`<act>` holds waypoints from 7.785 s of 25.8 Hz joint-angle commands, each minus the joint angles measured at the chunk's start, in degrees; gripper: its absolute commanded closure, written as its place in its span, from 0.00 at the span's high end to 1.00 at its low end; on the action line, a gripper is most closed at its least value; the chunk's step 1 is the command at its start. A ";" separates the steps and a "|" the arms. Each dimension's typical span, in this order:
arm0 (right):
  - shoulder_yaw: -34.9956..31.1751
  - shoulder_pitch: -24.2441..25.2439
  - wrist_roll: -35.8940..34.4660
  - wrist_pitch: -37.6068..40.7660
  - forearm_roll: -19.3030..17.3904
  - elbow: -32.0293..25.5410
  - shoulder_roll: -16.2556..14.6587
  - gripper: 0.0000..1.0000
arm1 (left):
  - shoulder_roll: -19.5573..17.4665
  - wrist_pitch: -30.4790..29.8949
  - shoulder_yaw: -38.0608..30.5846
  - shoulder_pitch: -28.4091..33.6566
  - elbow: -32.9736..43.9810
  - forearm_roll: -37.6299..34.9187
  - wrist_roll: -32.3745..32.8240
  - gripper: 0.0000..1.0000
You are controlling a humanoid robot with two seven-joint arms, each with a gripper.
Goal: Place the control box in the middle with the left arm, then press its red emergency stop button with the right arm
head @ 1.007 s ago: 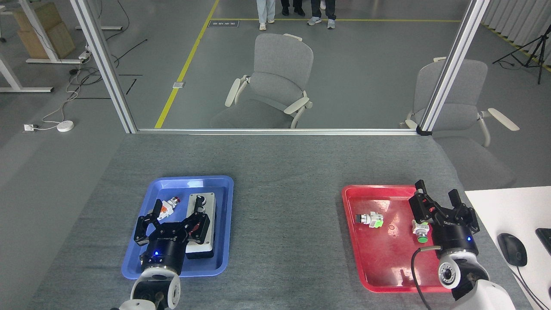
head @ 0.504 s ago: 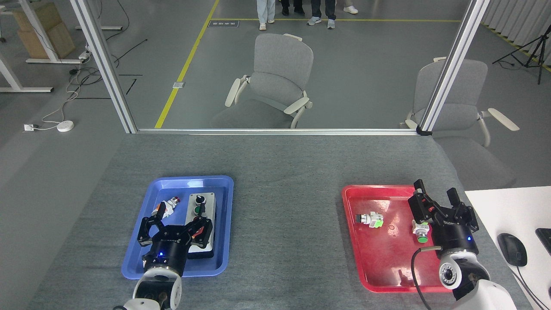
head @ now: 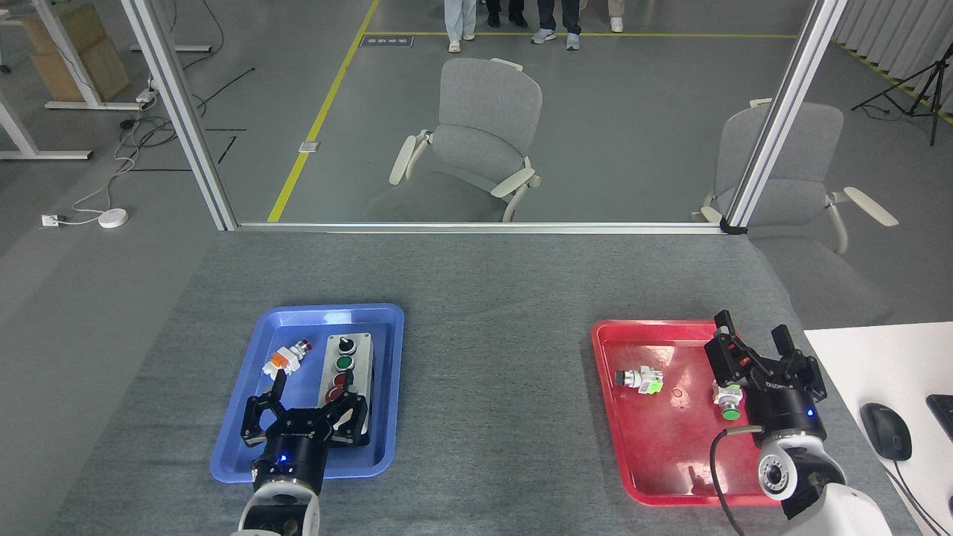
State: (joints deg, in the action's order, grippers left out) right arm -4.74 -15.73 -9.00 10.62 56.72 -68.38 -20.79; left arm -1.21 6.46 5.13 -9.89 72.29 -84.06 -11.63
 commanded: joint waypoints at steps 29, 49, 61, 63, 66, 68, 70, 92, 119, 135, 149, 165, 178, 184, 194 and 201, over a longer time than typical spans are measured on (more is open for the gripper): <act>0.09 0.00 0.04 0.02 0.06 0.00 -0.04 1.00 | 4.46 3.03 1.63 -5.31 -22.19 0.39 -9.99 0.87; 0.00 0.00 0.04 -0.07 -0.03 0.00 0.13 1.00 | 6.75 3.29 4.44 -4.70 -13.93 2.93 -10.61 0.42; 0.00 -0.18 0.04 -0.16 -0.12 0.00 0.48 1.00 | 9.12 13.58 23.96 -6.72 -14.02 6.98 -8.94 0.42; 0.00 -0.18 0.04 -0.16 -0.20 0.00 0.40 1.00 | 9.12 14.98 26.77 -6.89 -14.19 7.59 -8.94 0.42; 0.00 -0.44 0.04 -0.16 -0.20 0.00 0.40 1.00 | 9.12 15.07 30.11 -7.60 -14.46 8.30 -8.85 0.39; 0.00 -0.70 0.04 -0.16 -0.20 0.00 0.40 1.00 | 9.12 15.07 33.01 -7.86 -14.46 8.74 -8.59 0.39; 0.00 -0.79 0.04 -0.42 -0.29 0.00 0.40 1.00 | 9.12 14.10 34.94 -7.95 -14.89 8.74 -7.44 0.39; -0.18 -0.88 0.12 -0.60 -0.20 0.00 0.48 1.00 | 9.03 8.65 36.79 -12.17 -27.55 11.90 -7.00 0.42; 0.26 -0.88 -0.23 10.30 0.50 0.35 0.40 0.26 | 8.95 8.65 37.67 -12.17 -26.76 12.78 -10.08 0.99; 12.13 -4.31 11.46 31.31 1.55 6.86 4.17 0.00 | 3.67 10.85 32.04 -5.84 -7.42 12.34 -11.31 0.99; 18.81 -5.45 11.64 30.78 4.28 11.34 7.34 0.00 | -6.35 3.91 12.97 -2.59 -4.79 14.10 -10.96 0.99; 19.51 -7.29 11.29 29.64 9.29 17.31 11.38 0.00 | -15.93 -3.30 9.10 -1.62 -1.71 16.12 -5.77 0.99; 20.74 -6.86 11.20 29.55 11.05 20.57 11.12 0.00 | -20.58 -5.06 9.37 -0.30 0.57 18.05 -6.48 0.99; 20.65 -6.77 11.20 29.55 11.93 20.92 11.29 0.00 | -21.02 -5.06 9.28 1.28 0.93 18.58 -6.48 0.99; 17.14 -7.65 5.66 30.34 -3.54 17.75 10.85 1.00 | -20.94 -5.06 9.02 0.84 1.10 18.67 -6.48 0.99; 7.21 -7.56 5.40 26.82 -7.15 16.08 9.80 1.00 | -20.85 -5.06 8.58 0.93 1.10 19.81 -6.48 0.99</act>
State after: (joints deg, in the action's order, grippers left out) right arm 6.59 -23.39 -3.53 39.55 50.46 -51.83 -10.44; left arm -22.07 1.41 13.90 -9.03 73.40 -64.60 -18.08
